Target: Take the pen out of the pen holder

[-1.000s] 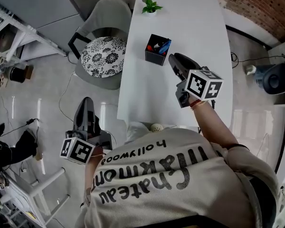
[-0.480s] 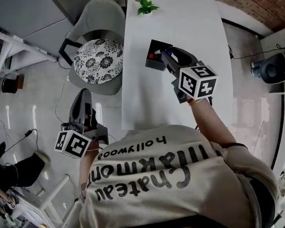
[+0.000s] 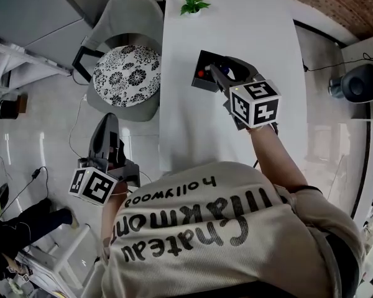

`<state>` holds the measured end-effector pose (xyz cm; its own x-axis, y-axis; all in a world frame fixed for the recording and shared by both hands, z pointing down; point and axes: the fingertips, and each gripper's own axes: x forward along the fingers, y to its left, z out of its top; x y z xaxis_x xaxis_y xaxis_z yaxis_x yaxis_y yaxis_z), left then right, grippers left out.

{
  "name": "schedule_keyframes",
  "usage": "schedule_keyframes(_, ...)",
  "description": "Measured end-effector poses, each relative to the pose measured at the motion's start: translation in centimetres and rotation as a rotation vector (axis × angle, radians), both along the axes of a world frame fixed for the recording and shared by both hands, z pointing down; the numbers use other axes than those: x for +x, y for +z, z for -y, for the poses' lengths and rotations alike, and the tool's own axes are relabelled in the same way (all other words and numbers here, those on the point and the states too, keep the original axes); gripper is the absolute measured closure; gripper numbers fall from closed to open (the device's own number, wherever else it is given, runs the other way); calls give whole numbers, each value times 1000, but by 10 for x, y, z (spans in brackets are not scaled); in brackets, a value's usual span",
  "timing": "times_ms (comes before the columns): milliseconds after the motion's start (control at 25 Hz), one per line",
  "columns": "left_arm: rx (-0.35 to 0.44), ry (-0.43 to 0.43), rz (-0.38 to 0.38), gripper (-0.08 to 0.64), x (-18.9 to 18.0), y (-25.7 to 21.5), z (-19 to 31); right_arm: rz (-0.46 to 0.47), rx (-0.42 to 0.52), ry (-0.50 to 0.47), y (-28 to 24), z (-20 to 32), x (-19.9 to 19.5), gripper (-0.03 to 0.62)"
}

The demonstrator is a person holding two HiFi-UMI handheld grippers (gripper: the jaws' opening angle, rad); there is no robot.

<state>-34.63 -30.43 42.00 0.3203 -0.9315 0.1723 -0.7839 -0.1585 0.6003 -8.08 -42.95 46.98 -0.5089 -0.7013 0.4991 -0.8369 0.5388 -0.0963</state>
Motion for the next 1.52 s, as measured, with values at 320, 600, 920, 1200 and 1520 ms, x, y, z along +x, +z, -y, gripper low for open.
schedule_keyframes(320, -3, -5, 7, 558, 1, 0, -3, -7, 10, -24, 4, 0, -4, 486)
schedule_keyframes(600, 17, -19, 15, 558, 4, -8, -11, 3, 19, -21, -1, -4, -2, 503)
schedule_keyframes(920, 49, -25, 15, 558, 22, -19, -22, 58, 55, 6, -26, -12, 18, 505)
schedule_keyframes(1200, 91, -12, 16, 558, 51, -36, -35, 103, 100, -1, -57, -27, 37, 505)
schedule_keyframes(1520, 131, -19, 23, 558, 83, -52, -58, 215, 118, 41, -85, -42, 68, 505)
